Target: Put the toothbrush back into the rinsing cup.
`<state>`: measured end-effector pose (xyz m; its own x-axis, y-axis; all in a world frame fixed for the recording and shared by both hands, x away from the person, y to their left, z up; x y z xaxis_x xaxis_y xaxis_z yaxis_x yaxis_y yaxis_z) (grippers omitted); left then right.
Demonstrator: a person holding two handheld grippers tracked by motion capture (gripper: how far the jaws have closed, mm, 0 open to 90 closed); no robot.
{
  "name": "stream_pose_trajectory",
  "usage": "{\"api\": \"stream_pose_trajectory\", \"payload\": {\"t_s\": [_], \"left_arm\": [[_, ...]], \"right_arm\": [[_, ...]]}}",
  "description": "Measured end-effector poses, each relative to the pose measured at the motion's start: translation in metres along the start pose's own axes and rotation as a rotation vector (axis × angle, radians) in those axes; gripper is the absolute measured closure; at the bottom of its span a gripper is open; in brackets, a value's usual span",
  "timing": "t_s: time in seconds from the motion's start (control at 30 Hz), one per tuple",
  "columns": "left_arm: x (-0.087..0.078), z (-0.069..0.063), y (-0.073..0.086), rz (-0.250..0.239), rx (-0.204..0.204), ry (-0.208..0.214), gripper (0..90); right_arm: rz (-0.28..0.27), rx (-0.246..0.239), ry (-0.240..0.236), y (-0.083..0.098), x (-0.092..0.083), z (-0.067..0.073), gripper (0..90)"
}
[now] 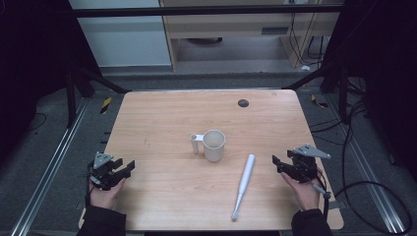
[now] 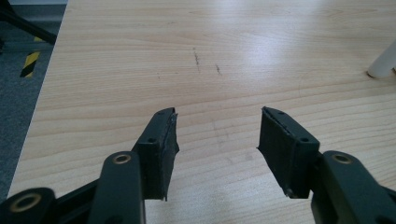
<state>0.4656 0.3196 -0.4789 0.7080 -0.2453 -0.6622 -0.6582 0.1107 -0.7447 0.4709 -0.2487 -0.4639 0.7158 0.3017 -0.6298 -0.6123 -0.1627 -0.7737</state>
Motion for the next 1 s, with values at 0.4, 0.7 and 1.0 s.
{"api": "stream_pose_trajectory", "payload": {"t_s": [0.4,0.7,1.0], "left_arm": [[-0.002,-0.003,0.001,0.032,0.026,-0.025,54.0],[0.0,-0.007,0.001,0.043,0.056,-0.031,55.5],[0.0,-0.007,0.002,0.053,0.056,-0.033,58.5]], "right_arm": [[0.051,-0.076,-0.116,0.004,-0.008,0.027,46.2],[0.086,-0.133,-0.198,0.013,-0.012,0.041,57.7],[0.127,-0.183,-0.259,0.018,-0.008,0.059,68.9]]}}
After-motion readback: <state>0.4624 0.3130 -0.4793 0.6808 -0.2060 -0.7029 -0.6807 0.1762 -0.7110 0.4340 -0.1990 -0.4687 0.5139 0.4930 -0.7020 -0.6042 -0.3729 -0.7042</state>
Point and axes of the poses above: each handheld gripper's, and its own axes: x roughly forward along the jaws, y roughly out of its underside, z roughly to its left, the point moved 2 cm from there along x, roughly forward along the jaws, and after that the axes turned 7 degrees about z, right-handed, at the moved point
